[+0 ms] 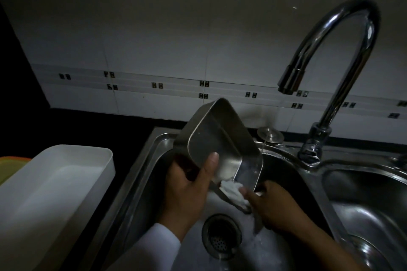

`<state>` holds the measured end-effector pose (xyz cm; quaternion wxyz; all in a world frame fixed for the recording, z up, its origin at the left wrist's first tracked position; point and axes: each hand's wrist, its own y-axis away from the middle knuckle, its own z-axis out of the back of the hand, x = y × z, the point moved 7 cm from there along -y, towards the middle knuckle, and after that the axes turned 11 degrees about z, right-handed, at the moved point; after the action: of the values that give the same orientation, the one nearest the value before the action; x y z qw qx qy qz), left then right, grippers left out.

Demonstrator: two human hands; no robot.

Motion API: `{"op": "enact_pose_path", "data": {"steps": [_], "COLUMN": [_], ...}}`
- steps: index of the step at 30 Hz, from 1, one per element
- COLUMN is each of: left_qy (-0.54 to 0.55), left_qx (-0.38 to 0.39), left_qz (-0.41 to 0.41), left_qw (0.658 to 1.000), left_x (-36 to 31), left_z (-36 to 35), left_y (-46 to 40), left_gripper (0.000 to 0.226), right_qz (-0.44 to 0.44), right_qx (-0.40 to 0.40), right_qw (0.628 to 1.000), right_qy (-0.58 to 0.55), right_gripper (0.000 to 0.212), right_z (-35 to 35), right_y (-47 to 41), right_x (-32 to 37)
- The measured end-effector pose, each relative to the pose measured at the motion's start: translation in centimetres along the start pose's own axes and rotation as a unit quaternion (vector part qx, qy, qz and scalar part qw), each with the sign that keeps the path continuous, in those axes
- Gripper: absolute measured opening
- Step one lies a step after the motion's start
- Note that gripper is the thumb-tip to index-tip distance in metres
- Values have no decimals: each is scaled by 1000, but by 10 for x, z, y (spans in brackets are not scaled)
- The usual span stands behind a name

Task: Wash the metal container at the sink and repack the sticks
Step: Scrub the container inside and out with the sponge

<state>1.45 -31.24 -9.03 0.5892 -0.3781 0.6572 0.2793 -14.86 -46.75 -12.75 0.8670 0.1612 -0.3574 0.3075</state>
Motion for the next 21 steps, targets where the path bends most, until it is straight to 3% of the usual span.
{"op": "enact_pose_path", "data": {"steps": [3,6,9,12,16,18,21], "left_qy": [-31,-58,-76,-104,-114,-108,-103], "left_qx": [-1,21,21,7,-10,-13,-16], "left_qz": [34,66,60,57,27,8,-2], "left_qw": [999,996,995,993,993,994,995], "left_x": [5,12,13,11,8,4,1], "left_z": [1,-2,-3,-3,0,1,2], "left_y": [-3,-3,-1,1,2,3,5], "left_gripper": [53,52,51,40,26,36,43], "right_qz": [20,104,179,244,289,284,305], "right_qx": [-42,-124,-151,-107,39,57,61], "right_qw": [996,986,970,963,936,931,931], "right_qy": [74,-40,-69,40,196,222,191], "right_gripper": [44,16,8,10,43,53,43], "right_z": [13,27,32,22,-11,-16,-19], "right_y": [7,10,9,4,5,8,11], "right_x": [8,23,32,31,30,31,38]}}
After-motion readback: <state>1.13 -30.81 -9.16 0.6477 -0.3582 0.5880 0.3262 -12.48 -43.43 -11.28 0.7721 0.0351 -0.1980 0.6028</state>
